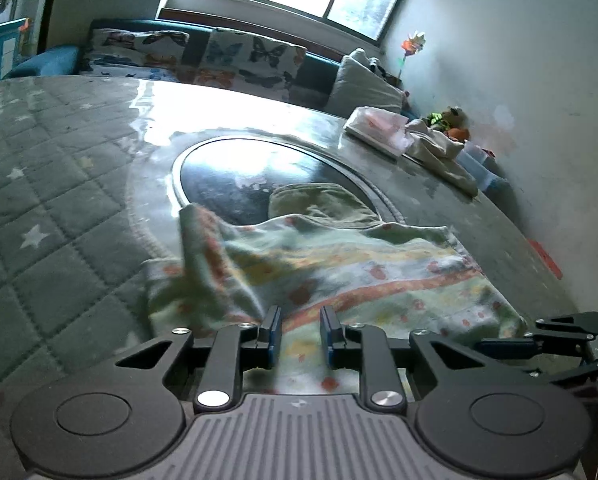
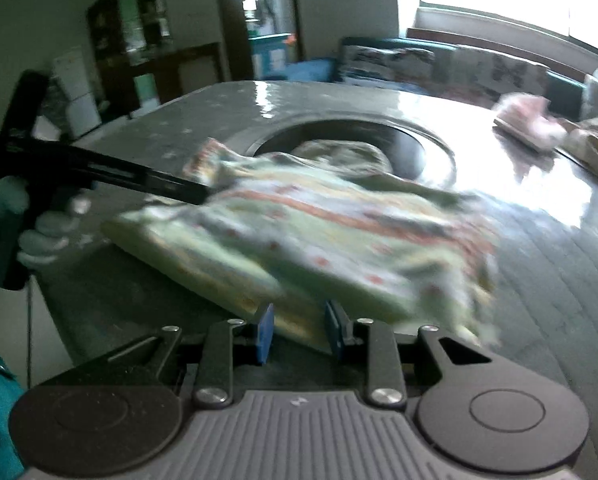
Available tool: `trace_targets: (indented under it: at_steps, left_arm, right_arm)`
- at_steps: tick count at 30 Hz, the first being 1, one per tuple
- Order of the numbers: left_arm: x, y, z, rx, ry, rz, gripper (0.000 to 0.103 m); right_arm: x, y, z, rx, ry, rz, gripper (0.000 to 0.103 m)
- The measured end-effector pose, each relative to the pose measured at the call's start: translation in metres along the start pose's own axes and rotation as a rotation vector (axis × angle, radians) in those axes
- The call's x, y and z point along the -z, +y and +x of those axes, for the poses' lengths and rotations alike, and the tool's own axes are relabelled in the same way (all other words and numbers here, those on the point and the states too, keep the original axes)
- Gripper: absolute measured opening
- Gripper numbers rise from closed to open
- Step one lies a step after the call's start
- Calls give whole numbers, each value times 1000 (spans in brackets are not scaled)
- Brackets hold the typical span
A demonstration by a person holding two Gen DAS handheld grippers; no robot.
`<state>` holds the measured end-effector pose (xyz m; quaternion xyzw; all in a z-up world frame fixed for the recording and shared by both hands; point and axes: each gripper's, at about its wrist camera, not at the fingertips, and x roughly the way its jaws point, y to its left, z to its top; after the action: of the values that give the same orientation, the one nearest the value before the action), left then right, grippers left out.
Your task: Fold clothes
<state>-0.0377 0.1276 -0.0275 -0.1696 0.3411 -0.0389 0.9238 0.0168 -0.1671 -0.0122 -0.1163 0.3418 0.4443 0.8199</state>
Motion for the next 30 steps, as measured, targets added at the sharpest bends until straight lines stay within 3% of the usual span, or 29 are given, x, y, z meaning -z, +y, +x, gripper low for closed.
trace_targets:
  at_steps: [5,9,14,20,23,30]
  left_arm:
    - [0,15,-12,-31,-21,-59,22]
    - [-11,13,-17,-39,-38,-43,21]
    - [-29,10,-3,-36,-57,-26,22]
    - [-41,33,13,-88,-39,-85,21]
    - [-40,46,14,-113,-31,-107,21]
    - [-45,41,9,-95,-61,-98,21]
  right_arm:
    - [11,-16,-18,59,5,39,28]
    - [7,-26,-28,85,-19,50,32]
    - [-24,-37,-7,72,-68,26,33]
    - [-46,-68,39,85,-22,70,33]
    - [-45,-87,50,115,4,120,32]
    - [-60,-95,47,141,-40,130,32]
